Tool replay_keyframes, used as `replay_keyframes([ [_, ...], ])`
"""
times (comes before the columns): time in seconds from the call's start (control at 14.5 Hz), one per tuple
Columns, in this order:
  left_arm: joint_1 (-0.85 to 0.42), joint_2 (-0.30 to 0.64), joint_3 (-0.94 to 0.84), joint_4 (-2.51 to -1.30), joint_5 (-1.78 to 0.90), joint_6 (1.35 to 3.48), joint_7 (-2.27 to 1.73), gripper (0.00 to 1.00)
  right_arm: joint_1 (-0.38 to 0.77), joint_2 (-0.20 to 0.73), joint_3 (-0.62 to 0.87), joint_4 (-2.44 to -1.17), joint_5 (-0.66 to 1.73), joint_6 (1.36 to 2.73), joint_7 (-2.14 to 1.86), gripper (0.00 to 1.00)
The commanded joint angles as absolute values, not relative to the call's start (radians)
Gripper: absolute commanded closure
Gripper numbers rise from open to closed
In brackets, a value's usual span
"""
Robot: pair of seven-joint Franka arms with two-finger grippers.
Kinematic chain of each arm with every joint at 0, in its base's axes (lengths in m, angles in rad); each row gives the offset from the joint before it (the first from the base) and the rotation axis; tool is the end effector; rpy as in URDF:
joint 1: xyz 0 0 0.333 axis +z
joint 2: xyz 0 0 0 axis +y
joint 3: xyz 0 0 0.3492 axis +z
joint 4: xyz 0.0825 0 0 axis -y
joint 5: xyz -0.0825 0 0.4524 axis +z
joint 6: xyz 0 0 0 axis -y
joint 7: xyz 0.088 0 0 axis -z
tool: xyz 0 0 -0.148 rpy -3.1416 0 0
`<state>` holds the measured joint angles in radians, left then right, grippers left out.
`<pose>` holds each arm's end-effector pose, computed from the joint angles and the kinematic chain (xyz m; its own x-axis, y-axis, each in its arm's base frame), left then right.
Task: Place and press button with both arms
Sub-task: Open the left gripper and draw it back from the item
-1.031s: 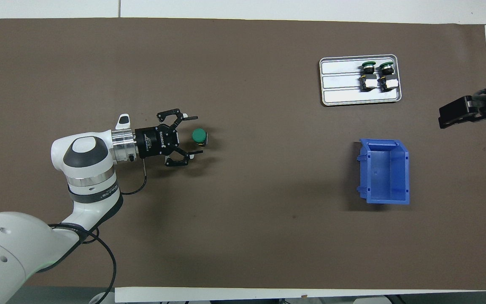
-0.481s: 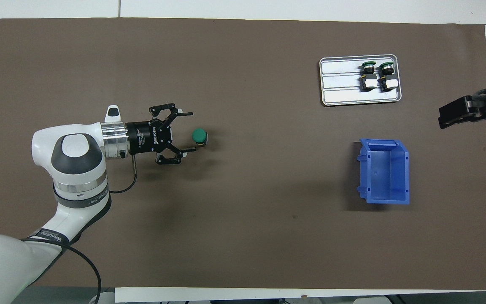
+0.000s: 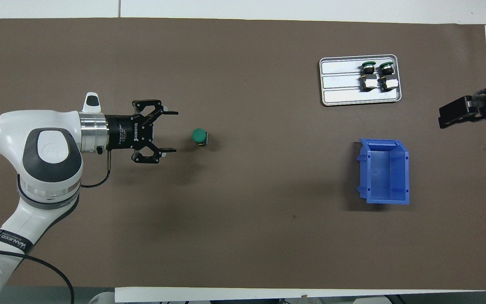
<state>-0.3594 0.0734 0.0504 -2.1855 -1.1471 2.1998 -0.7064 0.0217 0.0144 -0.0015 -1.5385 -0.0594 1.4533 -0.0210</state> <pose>0.5663 -0.2458 0.3294 0.4121 0.5795 -0.7031 0.9111 -0.2551 0.3238 0.6113 0.0030 0.6158 0.9944 0.0341 -0.1005 0.0400 -0.9976 0.0573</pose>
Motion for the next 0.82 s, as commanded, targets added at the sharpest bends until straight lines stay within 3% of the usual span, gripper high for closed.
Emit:
replay_keyframes([
  [0.0, -0.360, 0.045, 0.055, -2.158, -0.973, 2.201, -0.768, 0.00, 0.018, 0.000, -0.002, -1.555, -0.060, 1.457, -0.035, 0.02],
  [0.76, -0.364, 0.057, 0.055, -1.984, -0.511, 2.029, -0.821, 0.00, 0.018, 0.000, -0.003, -1.555, -0.060, 1.457, -0.035, 0.02],
])
